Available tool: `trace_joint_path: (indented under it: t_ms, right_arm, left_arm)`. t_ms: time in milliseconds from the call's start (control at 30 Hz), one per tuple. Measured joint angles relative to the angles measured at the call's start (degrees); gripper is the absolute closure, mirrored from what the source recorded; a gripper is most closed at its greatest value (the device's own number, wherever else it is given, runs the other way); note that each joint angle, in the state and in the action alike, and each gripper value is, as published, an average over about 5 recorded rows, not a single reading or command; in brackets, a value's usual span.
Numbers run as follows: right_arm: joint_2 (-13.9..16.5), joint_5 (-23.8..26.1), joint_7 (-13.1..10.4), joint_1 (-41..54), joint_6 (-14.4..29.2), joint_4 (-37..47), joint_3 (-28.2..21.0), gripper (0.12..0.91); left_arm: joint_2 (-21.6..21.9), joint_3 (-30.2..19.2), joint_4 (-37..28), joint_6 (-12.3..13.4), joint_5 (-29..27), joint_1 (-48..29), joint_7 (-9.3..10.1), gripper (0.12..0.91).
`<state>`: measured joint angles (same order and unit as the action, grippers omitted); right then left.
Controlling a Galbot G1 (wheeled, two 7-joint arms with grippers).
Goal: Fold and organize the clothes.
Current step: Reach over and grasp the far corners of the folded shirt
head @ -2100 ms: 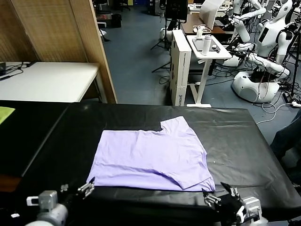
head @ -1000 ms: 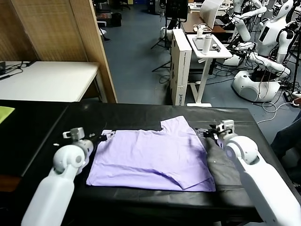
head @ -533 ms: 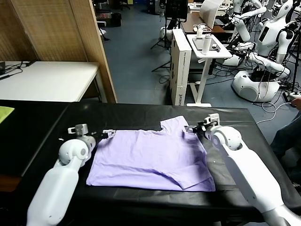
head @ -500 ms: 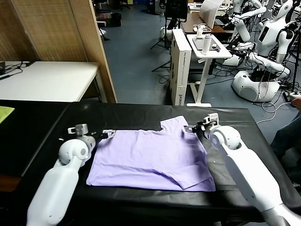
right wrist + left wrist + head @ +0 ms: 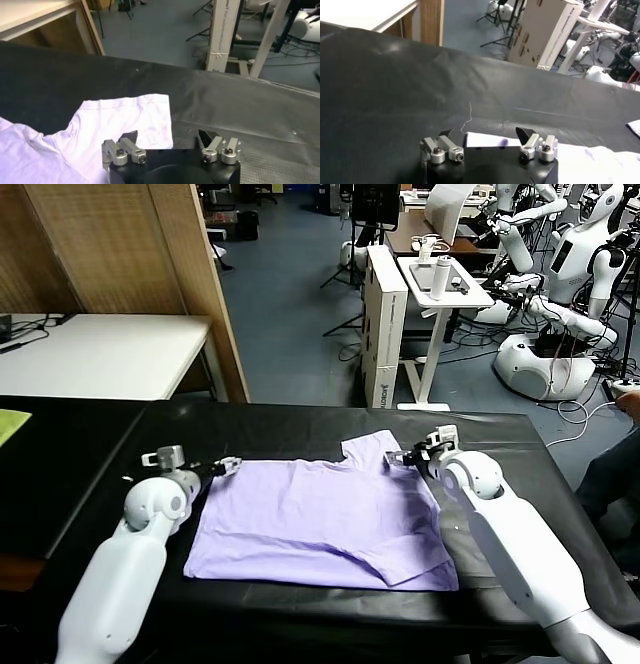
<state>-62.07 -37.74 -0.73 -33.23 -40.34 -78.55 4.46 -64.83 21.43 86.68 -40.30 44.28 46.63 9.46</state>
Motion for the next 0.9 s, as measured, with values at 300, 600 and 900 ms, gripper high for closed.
trace_joint_path:
  t_ms: [300,600,900]
  right_arm:
    - [0.01,0.0,0.25,-0.16,-0.08,0.03,0.01,0.485]
    - [-0.09,0.05,0.57,-0.31,0.23,0.02,0.19,0.788]
    - [-0.06,0.17,1.03,-1.03,3.39,-0.51,0.89,0.885]
  left_arm:
    - [0.07,0.1,0.01,0.47,-0.6,0.95,-0.51,0.456]
    - [0.26,0.06,0.04,0.38,-0.93,1.17,-0.75,0.717]
    - [0.27,-0.01,0.14,0.61,-1.64,1.25,-1.19,0.842]
